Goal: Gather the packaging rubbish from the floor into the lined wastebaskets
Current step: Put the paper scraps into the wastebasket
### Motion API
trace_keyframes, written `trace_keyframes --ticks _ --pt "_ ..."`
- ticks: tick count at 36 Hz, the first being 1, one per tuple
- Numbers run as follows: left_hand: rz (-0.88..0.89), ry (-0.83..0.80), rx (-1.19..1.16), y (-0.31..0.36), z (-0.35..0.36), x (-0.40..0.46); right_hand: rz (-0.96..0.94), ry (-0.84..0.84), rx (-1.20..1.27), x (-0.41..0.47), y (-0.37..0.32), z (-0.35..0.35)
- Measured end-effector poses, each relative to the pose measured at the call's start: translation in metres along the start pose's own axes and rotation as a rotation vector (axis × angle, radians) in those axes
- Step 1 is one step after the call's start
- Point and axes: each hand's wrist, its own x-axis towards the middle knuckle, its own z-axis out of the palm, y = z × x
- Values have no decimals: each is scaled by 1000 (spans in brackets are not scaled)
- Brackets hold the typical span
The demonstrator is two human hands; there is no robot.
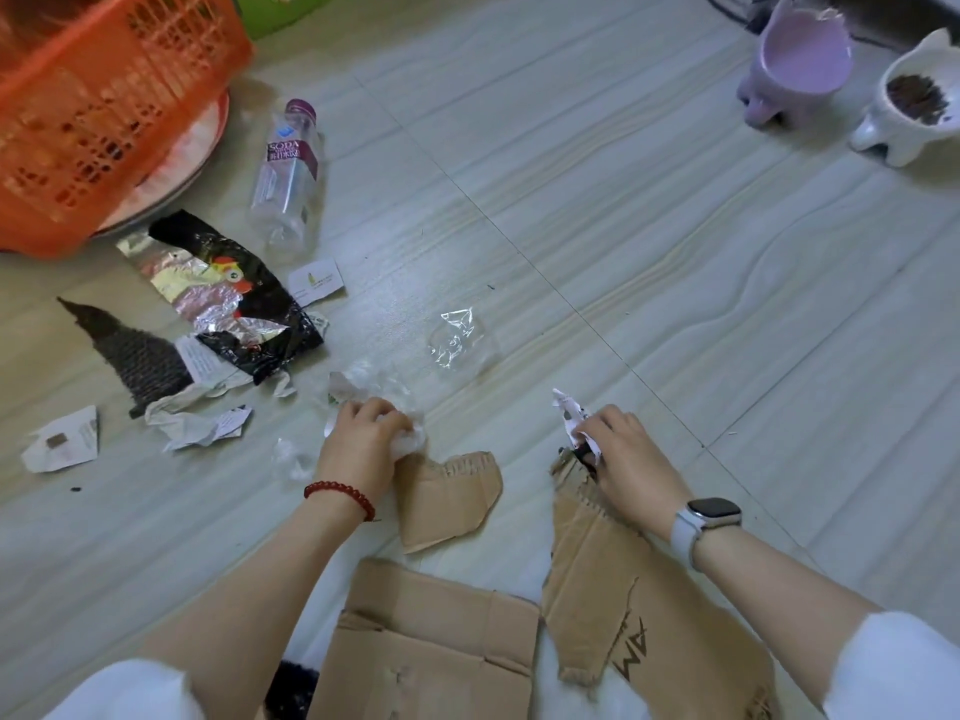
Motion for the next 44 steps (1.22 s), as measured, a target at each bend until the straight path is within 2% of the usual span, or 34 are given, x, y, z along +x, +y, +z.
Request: trace_keyframes --ticks 3,7,9,12,15,18,22,30,36,38,40,42,44 --pt "35 -32 -9 1 0 -5 64 40 16 -7 -5 6" --pt "30 -22 -169 6 -11 -16 114 67 -21 -8 -13 -1" --pt "-3 2 -225 3 -22 -17 121 144 34 -8 -22 -11" --pt "-110 23 -178 -3 -53 -11 89 263 140 -3 -46 -31" --pt "-97 115 -235 -4 -97 -4 17 329 288 5 -85 -52" --pt "-57 179 -261 -8 -151 -7 -72 343 435 11 -138 -71" --pt "-23 378 -275 -28 -230 -34 -218 314 551 9 -222 -92" --pt "-189 736 -262 -123 -354 -148 -567 179 576 -9 -409 -96" --pt "-379 907 -182 -206 -387 -254 -766 37 610 -33 -540 -62" --pt "-445 882 -119 -232 -385 -282 -810 -12 582 -42 -576 -45" --pt "-528 787 -116 -253 -380 -303 -829 -43 568 -50 -605 -26" --pt "-578 640 -173 -270 -374 -320 -842 -82 544 -56 -628 -7" --pt "-631 423 -160 -285 -369 -336 -866 -135 472 -58 -645 11"
